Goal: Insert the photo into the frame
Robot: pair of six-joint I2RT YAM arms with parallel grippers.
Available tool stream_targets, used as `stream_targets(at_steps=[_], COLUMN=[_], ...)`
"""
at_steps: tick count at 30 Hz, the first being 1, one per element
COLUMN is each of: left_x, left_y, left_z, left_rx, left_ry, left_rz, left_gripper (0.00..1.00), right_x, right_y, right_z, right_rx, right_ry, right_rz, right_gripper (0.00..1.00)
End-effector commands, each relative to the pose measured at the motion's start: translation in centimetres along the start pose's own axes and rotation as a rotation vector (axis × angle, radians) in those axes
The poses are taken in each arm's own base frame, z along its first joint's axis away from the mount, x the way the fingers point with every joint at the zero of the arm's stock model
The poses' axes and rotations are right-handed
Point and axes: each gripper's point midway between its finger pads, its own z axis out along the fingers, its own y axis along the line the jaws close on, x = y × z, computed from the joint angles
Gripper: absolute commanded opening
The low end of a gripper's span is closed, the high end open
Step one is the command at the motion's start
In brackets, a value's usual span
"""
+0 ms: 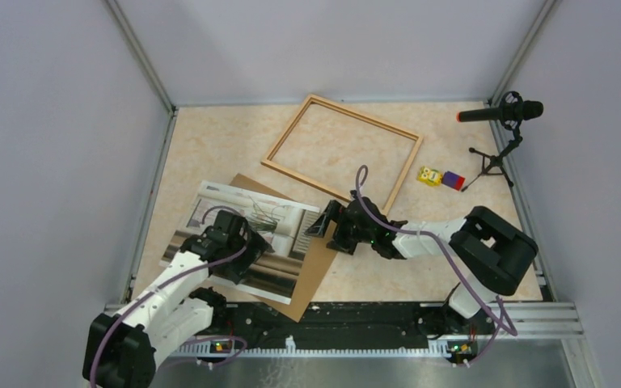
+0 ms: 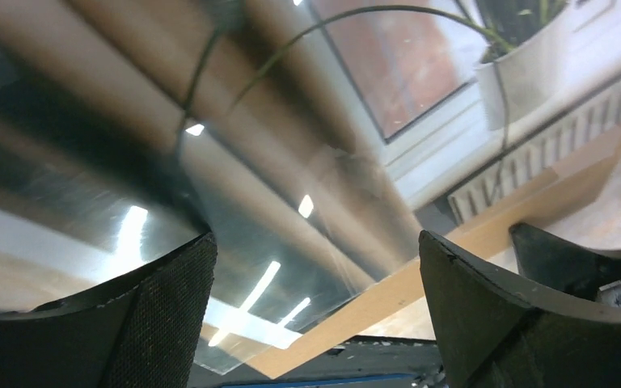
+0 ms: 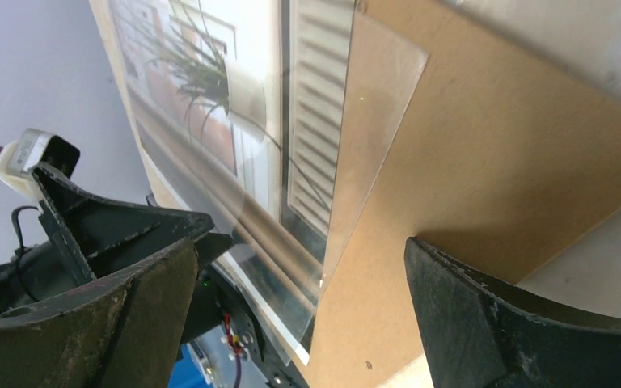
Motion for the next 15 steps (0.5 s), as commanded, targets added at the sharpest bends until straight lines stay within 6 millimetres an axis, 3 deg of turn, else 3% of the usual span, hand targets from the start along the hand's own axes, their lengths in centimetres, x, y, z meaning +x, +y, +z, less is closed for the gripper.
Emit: stream_targets(at_steps=[1, 8, 15], left_x=[0.5, 0.7, 1.1], left_y=[-0.6, -1.8, -3.6], left_z=[2.0, 3.8, 5.4], left_rx=[0.031, 0.043, 0.093], left_ry=[0.038, 0.074, 0.095], left_rz=[0.023, 0.026, 0.057], left_gripper=[0.99, 0.99, 0.99], right_x=[-2.9, -7.4, -8.7], right_y=[-0.1, -1.2, -0.9], right_z=[0.7, 2.5, 4.8], right_rx=[-0.006, 0.035, 0.057], right_ry=[-0.057, -0.126, -0.126], right_rz=[0.029, 0.088, 0.097], right_gripper=[0.97, 0.97, 0.97])
